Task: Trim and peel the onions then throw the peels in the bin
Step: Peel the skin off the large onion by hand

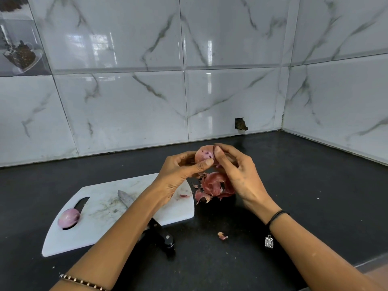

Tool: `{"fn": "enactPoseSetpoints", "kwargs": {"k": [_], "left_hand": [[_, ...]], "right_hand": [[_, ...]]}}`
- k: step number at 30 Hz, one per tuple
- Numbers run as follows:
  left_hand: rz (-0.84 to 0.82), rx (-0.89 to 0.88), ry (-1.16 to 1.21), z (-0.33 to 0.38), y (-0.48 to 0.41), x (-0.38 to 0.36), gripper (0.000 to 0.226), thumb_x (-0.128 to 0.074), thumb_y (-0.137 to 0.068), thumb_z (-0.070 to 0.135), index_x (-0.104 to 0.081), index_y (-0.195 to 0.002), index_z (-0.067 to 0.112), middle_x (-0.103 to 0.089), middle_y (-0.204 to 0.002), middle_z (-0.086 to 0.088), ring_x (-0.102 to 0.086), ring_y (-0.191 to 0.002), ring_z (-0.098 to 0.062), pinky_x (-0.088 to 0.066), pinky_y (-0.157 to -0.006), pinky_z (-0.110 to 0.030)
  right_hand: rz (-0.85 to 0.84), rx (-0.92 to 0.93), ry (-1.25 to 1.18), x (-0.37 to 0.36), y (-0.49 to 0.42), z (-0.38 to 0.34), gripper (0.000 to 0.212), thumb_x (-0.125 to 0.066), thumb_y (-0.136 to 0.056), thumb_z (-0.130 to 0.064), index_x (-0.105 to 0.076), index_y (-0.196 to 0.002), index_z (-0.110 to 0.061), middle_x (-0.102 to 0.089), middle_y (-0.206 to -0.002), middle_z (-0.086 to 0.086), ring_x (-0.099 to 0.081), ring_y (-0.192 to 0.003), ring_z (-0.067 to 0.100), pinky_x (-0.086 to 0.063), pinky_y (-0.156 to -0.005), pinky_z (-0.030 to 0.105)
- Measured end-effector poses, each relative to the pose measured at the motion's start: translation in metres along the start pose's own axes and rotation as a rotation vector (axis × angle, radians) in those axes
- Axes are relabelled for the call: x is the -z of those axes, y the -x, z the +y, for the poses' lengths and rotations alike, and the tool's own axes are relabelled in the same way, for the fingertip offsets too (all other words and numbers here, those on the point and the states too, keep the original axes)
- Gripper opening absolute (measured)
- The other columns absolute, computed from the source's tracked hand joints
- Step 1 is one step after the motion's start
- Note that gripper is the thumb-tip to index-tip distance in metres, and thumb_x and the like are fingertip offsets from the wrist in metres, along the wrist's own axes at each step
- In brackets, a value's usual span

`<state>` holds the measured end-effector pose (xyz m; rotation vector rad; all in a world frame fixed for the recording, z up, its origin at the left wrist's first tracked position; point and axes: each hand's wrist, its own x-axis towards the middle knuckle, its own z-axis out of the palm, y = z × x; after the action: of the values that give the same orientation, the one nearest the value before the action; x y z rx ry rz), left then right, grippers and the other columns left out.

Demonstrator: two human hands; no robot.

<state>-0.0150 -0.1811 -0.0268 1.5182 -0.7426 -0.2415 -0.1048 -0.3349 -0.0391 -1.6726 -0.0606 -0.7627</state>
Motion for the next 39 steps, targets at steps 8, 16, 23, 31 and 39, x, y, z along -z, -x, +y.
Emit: {"fn": "enactPoseSetpoints", "kwargs": {"k": [8, 16, 23, 31, 39], "left_hand": [[0.060, 0.105, 0.388, 0.010, 0.000, -0.002, 0.057, -0.075, -0.078, 0.037, -0.070, -0.122, 0.002, -0.073, -0.115, -0.022, -0.072, -0.108, -0.037, -0.059, -0.095, -0.044], [0.110, 0.137, 0.212, 0.013, 0.002, -0.009, 0.046, -0.076, -0.084, 0.042, -0.074, -0.115, 0.008, -0.076, -0.108, -0.014, -0.075, -0.098, -0.024, -0.062, -0.075, -0.033], [0.084, 0.099, 0.177, 0.016, 0.004, -0.008, 0.052, -0.056, -0.094, 0.059, -0.080, -0.097, 0.013, -0.075, -0.082, -0.010, -0.068, -0.065, -0.014, -0.051, -0.058, -0.025], [0.289, 0.057, -0.081, 0.008, 0.004, -0.015, 0.060, -0.044, -0.100, 0.061, -0.079, -0.067, 0.026, -0.078, -0.076, -0.004, -0.075, -0.074, -0.014, -0.056, -0.075, -0.028], [0.320, 0.105, -0.084, 0.010, 0.002, -0.010, 0.059, -0.046, -0.100, 0.059, -0.077, -0.077, 0.014, -0.077, -0.076, -0.007, -0.075, -0.076, -0.025, -0.058, -0.081, -0.039]], "right_hand": [[-0.041, 0.009, -0.111, -0.001, -0.001, -0.005, 0.028, -0.072, -0.090, -0.031, -0.075, -0.111, -0.014, -0.078, -0.102, 0.002, -0.073, -0.101, 0.015, -0.055, -0.094, 0.030], [-0.039, 0.239, 0.171, -0.006, 0.001, 0.004, 0.075, -0.095, -0.063, -0.037, -0.064, -0.131, -0.027, -0.058, -0.123, -0.009, -0.066, -0.104, 0.014, -0.061, -0.074, 0.028], [0.083, 0.246, 0.247, -0.003, 0.002, -0.001, 0.051, -0.091, -0.068, -0.046, -0.072, -0.110, -0.025, -0.067, -0.108, -0.010, -0.068, -0.095, 0.010, -0.059, -0.080, 0.029], [0.035, 0.296, 0.248, -0.014, 0.010, -0.004, 0.028, -0.084, -0.081, -0.038, -0.074, -0.097, -0.017, -0.071, -0.093, -0.006, -0.070, -0.083, 0.014, -0.060, -0.074, 0.032], [-0.126, 0.443, 0.421, -0.013, 0.009, -0.001, 0.066, -0.096, -0.061, -0.044, -0.072, -0.117, -0.020, -0.060, -0.109, -0.007, -0.062, -0.097, 0.008, -0.052, -0.083, 0.017]]}}
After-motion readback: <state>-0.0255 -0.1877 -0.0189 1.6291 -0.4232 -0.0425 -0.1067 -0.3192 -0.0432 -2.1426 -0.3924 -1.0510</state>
